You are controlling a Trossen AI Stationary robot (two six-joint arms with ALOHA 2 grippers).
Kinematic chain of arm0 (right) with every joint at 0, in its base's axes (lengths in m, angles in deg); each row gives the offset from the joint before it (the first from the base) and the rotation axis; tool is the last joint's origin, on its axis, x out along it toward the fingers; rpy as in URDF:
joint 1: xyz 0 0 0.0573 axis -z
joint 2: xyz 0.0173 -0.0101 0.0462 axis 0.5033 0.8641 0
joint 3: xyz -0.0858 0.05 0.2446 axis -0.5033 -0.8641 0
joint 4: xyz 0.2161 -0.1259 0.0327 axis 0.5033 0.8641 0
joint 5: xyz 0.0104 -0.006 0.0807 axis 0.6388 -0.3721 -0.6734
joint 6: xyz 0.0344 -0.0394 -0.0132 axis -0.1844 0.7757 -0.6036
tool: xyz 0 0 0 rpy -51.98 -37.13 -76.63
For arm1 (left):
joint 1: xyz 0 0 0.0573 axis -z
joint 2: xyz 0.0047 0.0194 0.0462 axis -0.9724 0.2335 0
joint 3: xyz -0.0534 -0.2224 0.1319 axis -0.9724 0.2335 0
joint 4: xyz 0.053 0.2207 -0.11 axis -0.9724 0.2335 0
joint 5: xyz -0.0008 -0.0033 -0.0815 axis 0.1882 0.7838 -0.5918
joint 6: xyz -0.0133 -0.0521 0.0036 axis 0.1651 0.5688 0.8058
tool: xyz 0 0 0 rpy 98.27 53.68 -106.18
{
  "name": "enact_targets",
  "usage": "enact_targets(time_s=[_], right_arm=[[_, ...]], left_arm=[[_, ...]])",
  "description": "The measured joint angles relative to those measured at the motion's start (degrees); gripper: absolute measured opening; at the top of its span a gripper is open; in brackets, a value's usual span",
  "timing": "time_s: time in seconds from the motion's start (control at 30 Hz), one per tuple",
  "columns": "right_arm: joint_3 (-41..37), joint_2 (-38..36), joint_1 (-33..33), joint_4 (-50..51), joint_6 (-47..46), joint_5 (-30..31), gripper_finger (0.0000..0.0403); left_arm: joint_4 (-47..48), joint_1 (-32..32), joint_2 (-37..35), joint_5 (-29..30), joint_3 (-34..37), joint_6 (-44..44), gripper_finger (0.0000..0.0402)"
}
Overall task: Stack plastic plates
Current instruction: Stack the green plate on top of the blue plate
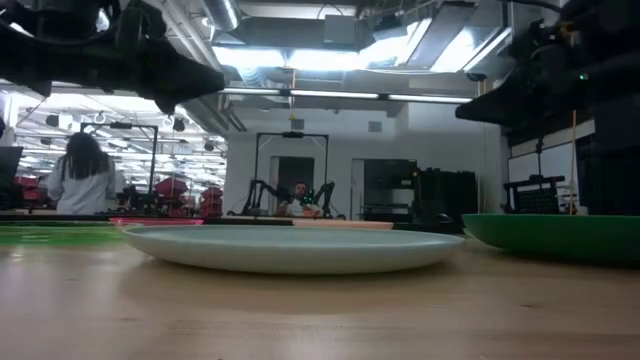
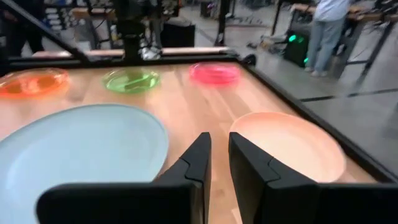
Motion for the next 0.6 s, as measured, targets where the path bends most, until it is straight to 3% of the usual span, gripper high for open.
enact_targets(time_s=[0.13,0.3,0.6], right_arm=[[2.37,3.94,0.0,0.07,-1.43,-4.47,0.005],[3.79,7.98,0.0,0.28,-3.85,-4.89,0.0061],[8.49,14.17,0.0,9.39,-4.41,-4.64,0.0165]], left_arm=[[-0.09,0.0,3.17,0.0,-2.11,1.51,0.0101],[-0.13,0.0,7.21,-0.42,-3.54,1.67,0.0101],[-0.79,0.0,12.23,-0.42,-5.09,2.76,0.0101]])
